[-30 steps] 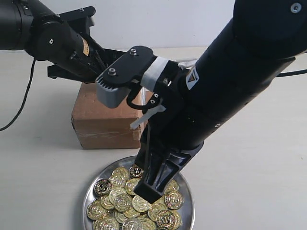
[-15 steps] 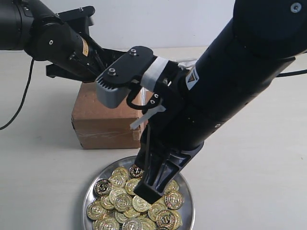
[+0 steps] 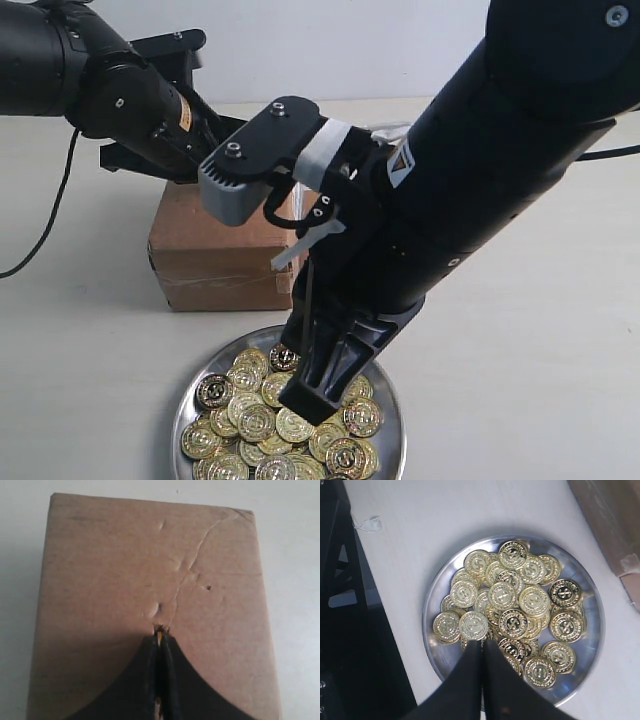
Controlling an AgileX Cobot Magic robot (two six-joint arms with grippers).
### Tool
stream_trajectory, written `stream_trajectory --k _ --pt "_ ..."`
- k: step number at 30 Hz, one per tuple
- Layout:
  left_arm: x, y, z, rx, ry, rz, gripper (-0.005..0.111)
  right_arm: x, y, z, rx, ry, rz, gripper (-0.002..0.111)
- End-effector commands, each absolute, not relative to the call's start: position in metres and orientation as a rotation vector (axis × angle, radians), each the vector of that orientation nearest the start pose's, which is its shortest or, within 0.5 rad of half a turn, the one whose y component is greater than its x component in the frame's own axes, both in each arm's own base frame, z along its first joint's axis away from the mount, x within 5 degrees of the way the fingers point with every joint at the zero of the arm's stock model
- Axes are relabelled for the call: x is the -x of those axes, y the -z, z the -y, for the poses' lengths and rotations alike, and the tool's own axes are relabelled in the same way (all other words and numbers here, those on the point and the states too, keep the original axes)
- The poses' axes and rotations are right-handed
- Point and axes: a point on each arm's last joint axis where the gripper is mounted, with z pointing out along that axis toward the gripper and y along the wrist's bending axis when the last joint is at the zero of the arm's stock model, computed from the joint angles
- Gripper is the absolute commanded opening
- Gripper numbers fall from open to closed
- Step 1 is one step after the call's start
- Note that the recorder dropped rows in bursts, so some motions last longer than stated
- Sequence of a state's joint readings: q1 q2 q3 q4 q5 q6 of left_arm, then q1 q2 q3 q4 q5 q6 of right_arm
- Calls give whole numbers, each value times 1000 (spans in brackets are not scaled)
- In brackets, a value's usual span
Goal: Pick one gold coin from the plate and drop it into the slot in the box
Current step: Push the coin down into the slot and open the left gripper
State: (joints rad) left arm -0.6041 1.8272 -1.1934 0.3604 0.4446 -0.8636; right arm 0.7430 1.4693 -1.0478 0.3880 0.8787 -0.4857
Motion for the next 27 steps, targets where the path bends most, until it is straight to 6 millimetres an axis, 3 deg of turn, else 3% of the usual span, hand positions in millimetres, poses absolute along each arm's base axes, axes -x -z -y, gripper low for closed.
stream_trajectory --k 1,16,19,25,27 --pt "-325 -203 210 -23 268 -2536 0 -193 -270 -214 1377 -547 -2398 0" --pt "-323 -193 222 -94 211 -2541 2 -193 -270 -214 1376 -547 -2397 0" --pt "-323 -192 222 -94 211 -2541 15 -193 -270 -214 1378 -547 -2399 0" --pt "-323 -193 222 -94 214 -2540 51 -193 -270 -214 1378 -547 -2399 0" --pt "-323 -193 222 -89 216 -2541 56 -193 -270 -214 1378 -547 -2399 0"
